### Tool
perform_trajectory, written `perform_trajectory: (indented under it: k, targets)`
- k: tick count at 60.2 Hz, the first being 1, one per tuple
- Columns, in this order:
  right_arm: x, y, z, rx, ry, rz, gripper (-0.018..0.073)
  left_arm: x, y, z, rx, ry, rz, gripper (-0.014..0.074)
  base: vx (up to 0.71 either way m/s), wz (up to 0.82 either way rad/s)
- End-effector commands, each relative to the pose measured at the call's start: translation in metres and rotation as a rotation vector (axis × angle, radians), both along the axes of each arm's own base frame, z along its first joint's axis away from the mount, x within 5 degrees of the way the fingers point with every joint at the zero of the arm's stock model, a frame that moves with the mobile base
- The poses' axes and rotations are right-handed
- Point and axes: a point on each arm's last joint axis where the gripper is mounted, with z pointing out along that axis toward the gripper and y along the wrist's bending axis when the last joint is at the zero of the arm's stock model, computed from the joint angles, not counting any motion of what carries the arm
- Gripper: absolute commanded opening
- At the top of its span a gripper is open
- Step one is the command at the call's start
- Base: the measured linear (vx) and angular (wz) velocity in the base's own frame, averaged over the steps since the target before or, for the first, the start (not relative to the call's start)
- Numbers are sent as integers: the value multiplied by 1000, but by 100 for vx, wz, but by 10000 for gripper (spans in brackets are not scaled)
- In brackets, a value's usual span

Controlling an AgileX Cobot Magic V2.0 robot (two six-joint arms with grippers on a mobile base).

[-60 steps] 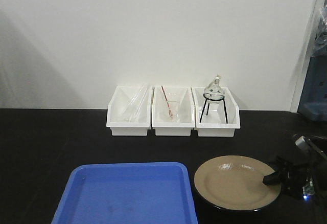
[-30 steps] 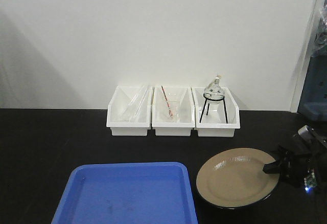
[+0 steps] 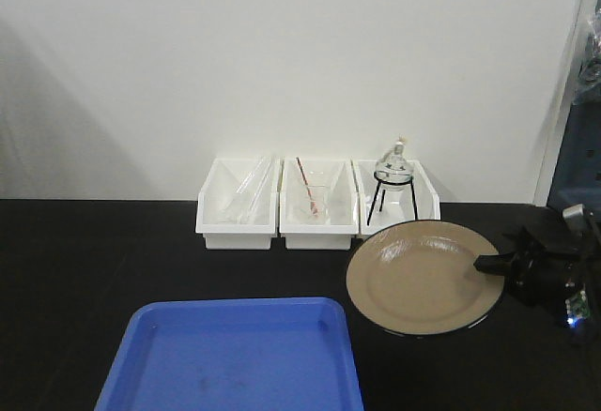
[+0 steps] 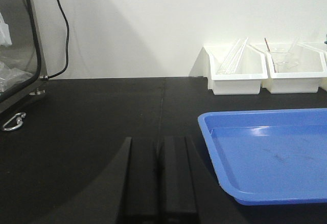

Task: Place disk in tray to left cabinet
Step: 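Lift the plate with the right gripper and carry it over the blue tray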

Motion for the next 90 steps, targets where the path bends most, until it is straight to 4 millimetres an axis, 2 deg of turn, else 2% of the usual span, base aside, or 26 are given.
perform_trajectory:
  k: [1, 10, 18, 35, 46, 59, 70, 81, 90]
  targets:
    - [-6, 9, 61, 139, -172, 40, -4, 1, 0, -4, -8, -44, 3, -8, 0, 0]
    - [-8, 37, 74, 145, -197, 94, -4, 1, 0, -4, -8, -44, 3, -8, 0, 0]
    - [-8, 90, 76, 176, -193, 175, -4, 1, 0, -4, -8, -44, 3, -8, 0, 0]
    - [-23, 197, 69, 84, -176, 289, -4, 1, 0, -4, -8, -44, 3, -8, 0, 0]
    - [-29, 238, 52, -56, -167, 246, -4, 1, 0, -4, -8, -44, 3, -8, 0, 0]
    - [-28, 262, 13, -113, -86, 252, -4, 1, 0, -4, -8, -44, 3, -8, 0, 0]
    - [-24, 264, -17, -166, -50, 282, 3, 1, 0, -4, -8, -44, 3, -8, 0, 0]
    - [-25, 263, -24, -266, -83, 346, 55, 1, 0, -4, -8, -44, 3, -8, 0, 0]
    - [-27, 262, -26, -379, -124, 417, 177, 1, 0, -4, -8, -44, 3, -8, 0, 0]
